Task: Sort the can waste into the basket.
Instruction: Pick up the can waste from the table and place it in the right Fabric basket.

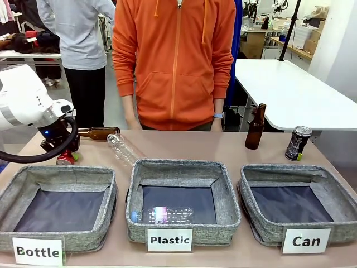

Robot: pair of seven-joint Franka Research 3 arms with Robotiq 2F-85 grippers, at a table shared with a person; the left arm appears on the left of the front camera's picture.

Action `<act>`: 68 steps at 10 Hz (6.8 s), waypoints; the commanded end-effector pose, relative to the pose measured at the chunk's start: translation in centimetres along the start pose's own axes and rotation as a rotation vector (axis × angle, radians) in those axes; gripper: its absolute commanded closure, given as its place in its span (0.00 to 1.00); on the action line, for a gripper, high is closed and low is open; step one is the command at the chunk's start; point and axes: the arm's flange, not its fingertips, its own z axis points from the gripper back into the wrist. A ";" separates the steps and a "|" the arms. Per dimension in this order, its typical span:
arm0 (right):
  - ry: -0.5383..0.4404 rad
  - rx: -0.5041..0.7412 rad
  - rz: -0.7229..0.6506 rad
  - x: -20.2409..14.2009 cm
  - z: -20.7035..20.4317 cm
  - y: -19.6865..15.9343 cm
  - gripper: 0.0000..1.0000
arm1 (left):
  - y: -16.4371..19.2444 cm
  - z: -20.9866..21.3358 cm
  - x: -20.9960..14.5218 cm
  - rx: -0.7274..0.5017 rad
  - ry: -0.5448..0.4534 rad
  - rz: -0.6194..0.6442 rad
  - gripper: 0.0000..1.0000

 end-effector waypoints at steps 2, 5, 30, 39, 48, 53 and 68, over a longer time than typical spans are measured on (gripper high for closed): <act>-0.011 0.020 0.025 0.2 0.1 0.0 0.00 | 0.0 1.6 -0.4 -0.023 -0.043 0.016 1.00; -0.011 0.020 0.025 0.2 0.1 0.0 0.00 | 1.4 12.9 -4.7 -0.174 -0.202 -0.033 1.00; -0.011 0.020 0.025 0.2 0.1 0.0 0.00 | 11.0 26.1 -31.8 -0.542 -0.358 -0.471 0.74; 0.017 -0.017 0.012 -1.3 9.3 2.6 0.00 | -29.7 21.4 -16.8 -0.458 -0.019 -1.224 0.74; 0.047 -0.033 0.056 -4.3 15.4 3.2 0.00 | -58.1 3.4 -23.4 -0.526 -0.097 -1.449 0.74; 0.047 -0.033 0.056 -4.3 15.4 3.2 0.00 | -59.1 2.2 -22.0 -0.499 -0.159 -1.436 0.74; 0.147 -0.059 0.071 -3.6 11.1 2.7 0.00 | -41.4 18.1 -17.6 -0.570 0.052 -1.014 0.00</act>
